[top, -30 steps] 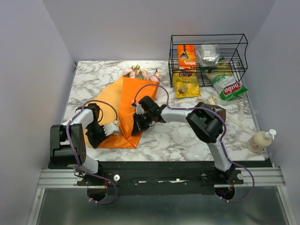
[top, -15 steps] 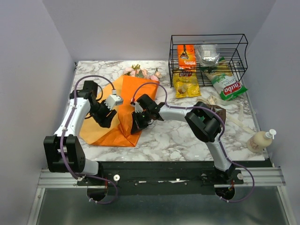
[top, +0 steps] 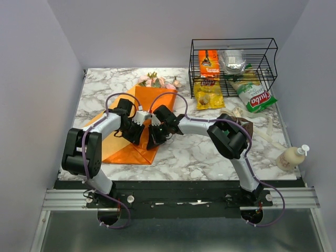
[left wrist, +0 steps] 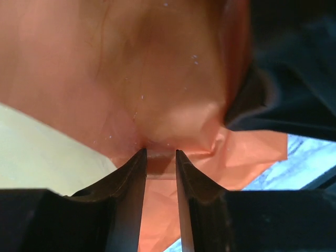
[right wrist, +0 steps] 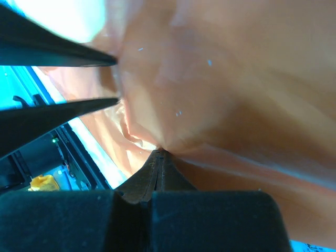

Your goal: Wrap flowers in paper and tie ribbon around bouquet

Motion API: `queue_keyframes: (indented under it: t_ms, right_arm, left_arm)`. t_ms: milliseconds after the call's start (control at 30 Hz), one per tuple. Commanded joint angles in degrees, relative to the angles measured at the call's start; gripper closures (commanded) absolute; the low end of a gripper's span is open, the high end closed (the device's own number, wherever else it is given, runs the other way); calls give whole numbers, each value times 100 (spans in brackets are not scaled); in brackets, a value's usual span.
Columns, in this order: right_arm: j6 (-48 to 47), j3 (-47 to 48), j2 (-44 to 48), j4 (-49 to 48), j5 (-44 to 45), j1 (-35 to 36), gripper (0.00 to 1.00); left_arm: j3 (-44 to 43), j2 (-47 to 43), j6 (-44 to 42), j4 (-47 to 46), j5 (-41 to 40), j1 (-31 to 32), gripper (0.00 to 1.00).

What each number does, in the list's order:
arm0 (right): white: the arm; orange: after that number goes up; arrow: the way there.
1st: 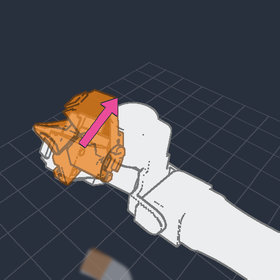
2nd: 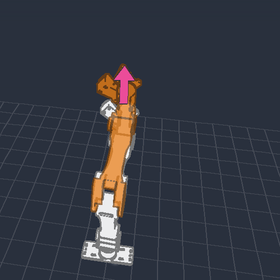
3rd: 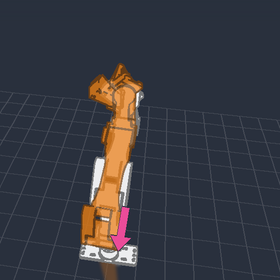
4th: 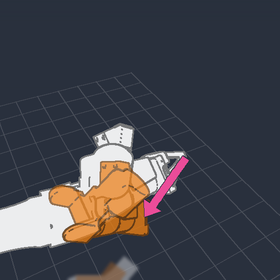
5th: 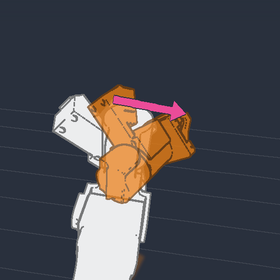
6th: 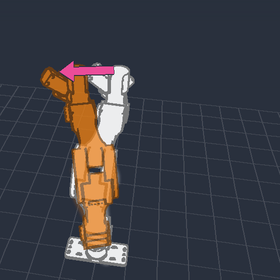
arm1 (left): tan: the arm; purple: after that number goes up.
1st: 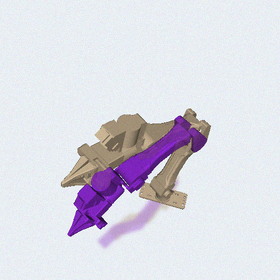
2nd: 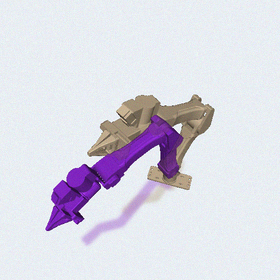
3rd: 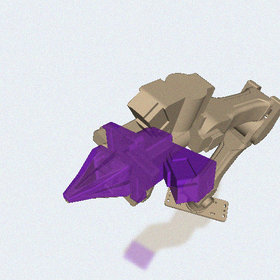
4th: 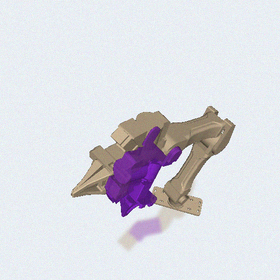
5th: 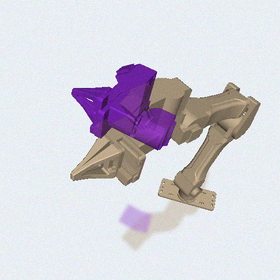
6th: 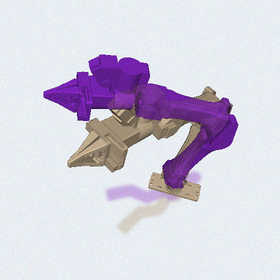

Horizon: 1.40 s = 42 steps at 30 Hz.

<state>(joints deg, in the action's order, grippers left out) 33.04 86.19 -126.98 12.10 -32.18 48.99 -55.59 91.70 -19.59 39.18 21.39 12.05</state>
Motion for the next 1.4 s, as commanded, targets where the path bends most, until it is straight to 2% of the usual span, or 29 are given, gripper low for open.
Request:
queue_keyframes:
  t_ms: [0, 33, 133, 267, 433, 600, 767, 900, 967, 1067, 1167, 1233, 1300, 1367]
  right_arm:
    - [98, 161, 33, 126, 204, -83, 99]
    - [124, 152, 68, 117, 186, -118, 99]
    - [475, 4, 217, 56, 177, -406, 98]
    - [966, -6, 411, 29, 729, -917, 94]
    - [1670, 363, -151, 302, 644, -1575, 93]
    - [2154, 459, -231, 380, 1196, -1867, 88]
    - [2576, 626, -398, 495, 1346, -2122, 87]
    - [2306, 794, -302, 566, 1303, -2122, 85]
    - [2051, 619, 74, 566, 1398, -2113, 75]
    - [1716, 154, 646, 522, 1819, -2008, 69]
    - [656, 47, 1288, 443, 2162, -1622, 68]
    - [266, 47, 1518, 311, 2112, -1184, 67]
    - [37, 55, 1527, 180, 1612, -963, 68]
    - [1, 20, 1404, 109, 1173, -629, 74]
  left_arm:
    - [136, 199, 474, -472, -372, -10, 64]
    - [145, 260, 457, -464, -389, -10, 67]
    - [171, 278, 378, -446, -513, -10, 67]
    - [216, 374, 202, -446, -539, -1, 67]
    - [163, 375, 79, -394, -346, 42, 67]
    - [172, 419, -27, -437, -442, 60, 67]
    - [242, 357, -36, -499, -399, 60, 67]
    - [233, 287, -53, -516, -355, 60, 65]
    - [233, 243, -53, -516, -337, 60, 64]
    - [233, 226, -27, -534, -328, 69, 64]
    - [251, 217, -18, -517, -258, 69, 64]
    - [251, 190, 17, -499, -197, 69, 64]
    - [242, 129, 87, -490, -144, 60, 64]
    - [216, 85, 157, -516, -144, 60, 63]
